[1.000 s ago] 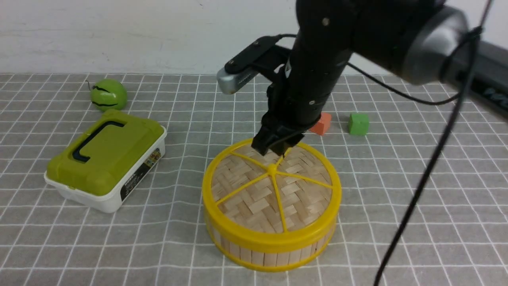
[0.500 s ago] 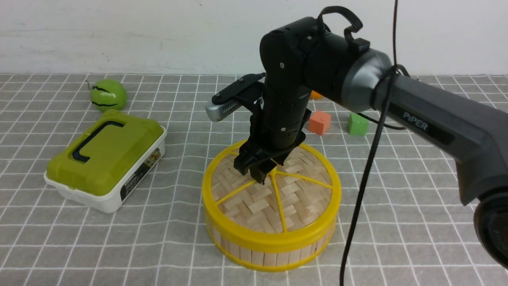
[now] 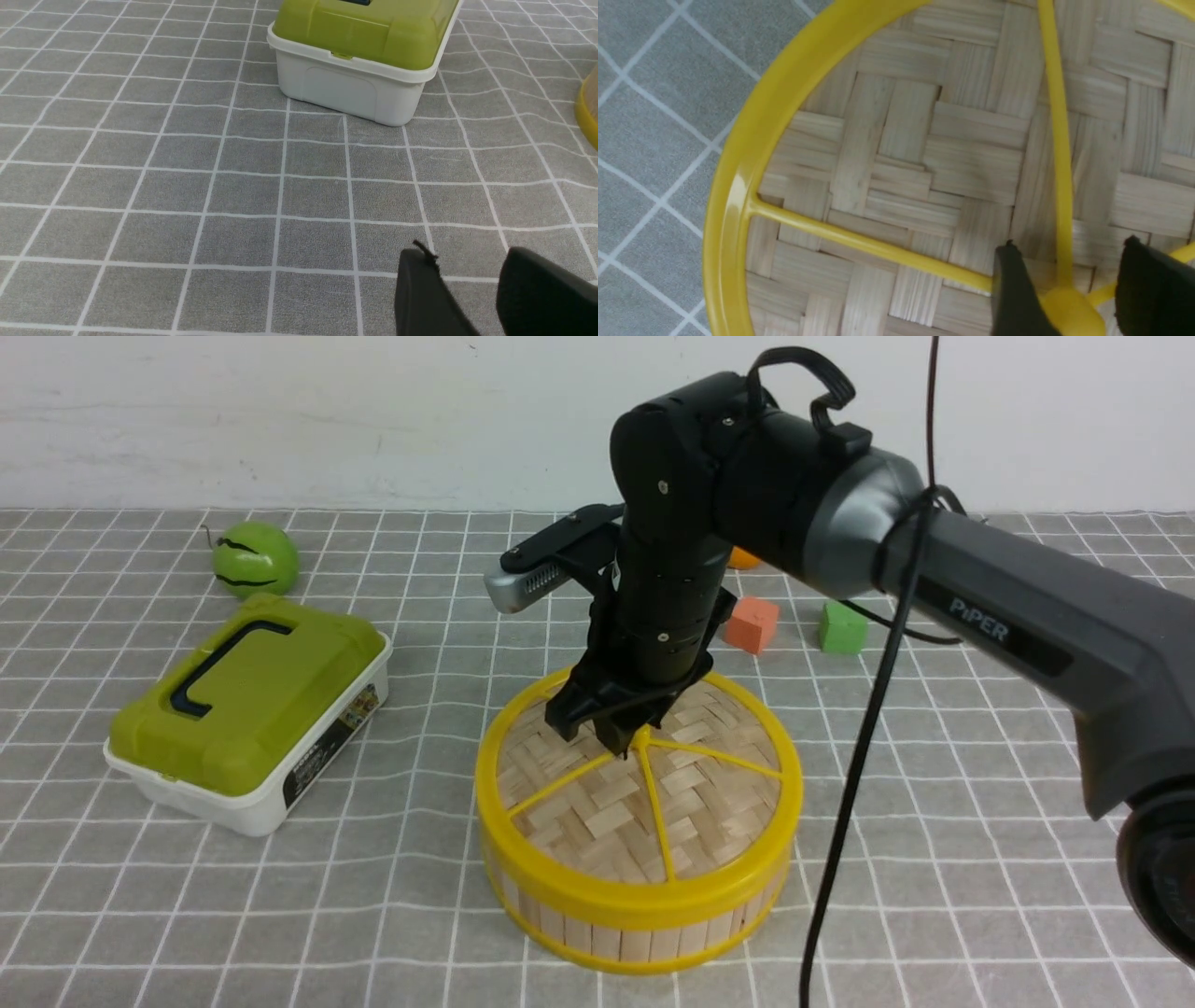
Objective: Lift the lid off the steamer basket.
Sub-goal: Use the right arm to lift the lid of the steamer
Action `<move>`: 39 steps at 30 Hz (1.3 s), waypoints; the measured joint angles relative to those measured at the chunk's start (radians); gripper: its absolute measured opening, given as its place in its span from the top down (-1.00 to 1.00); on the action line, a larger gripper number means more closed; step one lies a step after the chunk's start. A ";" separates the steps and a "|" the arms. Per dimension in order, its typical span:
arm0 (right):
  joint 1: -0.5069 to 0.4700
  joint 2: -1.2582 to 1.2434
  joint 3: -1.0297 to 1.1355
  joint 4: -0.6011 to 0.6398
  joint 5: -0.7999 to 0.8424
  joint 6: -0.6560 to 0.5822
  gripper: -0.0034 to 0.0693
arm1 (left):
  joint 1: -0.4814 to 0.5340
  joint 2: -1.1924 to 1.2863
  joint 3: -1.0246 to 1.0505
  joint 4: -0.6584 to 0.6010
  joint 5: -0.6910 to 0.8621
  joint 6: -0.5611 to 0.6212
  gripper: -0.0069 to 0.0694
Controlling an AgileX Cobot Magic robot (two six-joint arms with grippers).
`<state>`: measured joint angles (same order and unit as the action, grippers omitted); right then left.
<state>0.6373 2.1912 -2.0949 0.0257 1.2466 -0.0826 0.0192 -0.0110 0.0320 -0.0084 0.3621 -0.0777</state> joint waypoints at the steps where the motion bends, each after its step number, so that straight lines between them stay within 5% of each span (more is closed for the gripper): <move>1: 0.000 0.000 0.000 0.000 -0.001 0.000 0.10 | 0.000 0.000 0.000 0.000 0.000 0.000 0.19; 39: -0.039 -0.071 0.078 0.034 -0.003 0.004 0.09 | 0.000 0.000 0.000 0.001 0.000 0.000 0.19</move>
<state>0.5981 2.1206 -2.0172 0.0594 1.2438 -0.0782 0.0192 -0.0110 0.0320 -0.0076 0.3621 -0.0777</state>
